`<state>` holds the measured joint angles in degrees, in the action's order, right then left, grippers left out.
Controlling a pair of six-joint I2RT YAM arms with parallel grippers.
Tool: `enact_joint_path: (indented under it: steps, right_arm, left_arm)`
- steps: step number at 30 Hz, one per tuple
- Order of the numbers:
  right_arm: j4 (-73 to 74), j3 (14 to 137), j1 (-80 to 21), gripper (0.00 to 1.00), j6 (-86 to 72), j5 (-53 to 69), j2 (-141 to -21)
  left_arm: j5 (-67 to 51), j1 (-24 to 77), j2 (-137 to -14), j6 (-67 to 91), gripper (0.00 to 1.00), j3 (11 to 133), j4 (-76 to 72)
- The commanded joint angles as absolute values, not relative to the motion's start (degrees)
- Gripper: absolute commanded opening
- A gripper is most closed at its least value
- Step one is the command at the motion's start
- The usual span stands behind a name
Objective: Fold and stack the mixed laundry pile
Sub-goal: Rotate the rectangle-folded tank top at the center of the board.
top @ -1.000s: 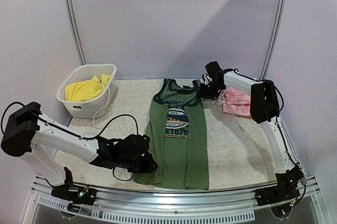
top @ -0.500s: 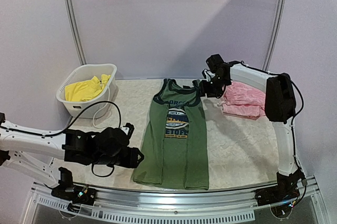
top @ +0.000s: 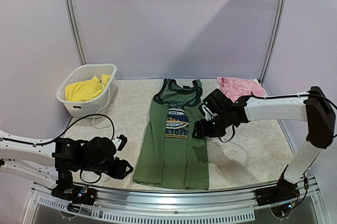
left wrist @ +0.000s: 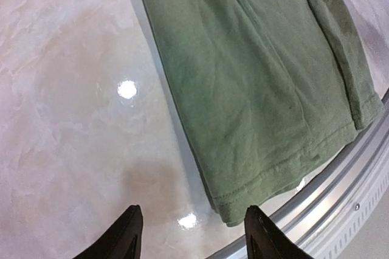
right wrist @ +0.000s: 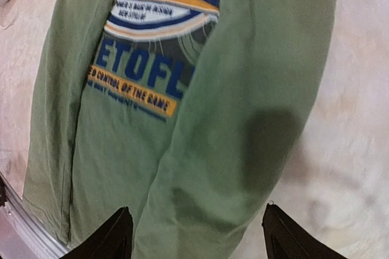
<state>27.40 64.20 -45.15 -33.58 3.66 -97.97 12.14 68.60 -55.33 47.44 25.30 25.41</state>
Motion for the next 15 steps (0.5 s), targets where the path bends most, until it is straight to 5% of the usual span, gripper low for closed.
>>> enact_joint_path:
  steps: [1, 15]
  right_arm:
    - [19.12, 53.93, -49.76, 0.76, -42.83, 1.63, -90.33]
    - [17.08, 35.84, -62.33, 0.71, -59.63, -3.7, -75.74]
  left_arm:
    - [6.53, 67.77, -54.42, 45.62, 0.56, 23.81, 22.01]
    - [2.29, 66.12, -57.25, 46.5, 0.52, 21.16, 17.18]
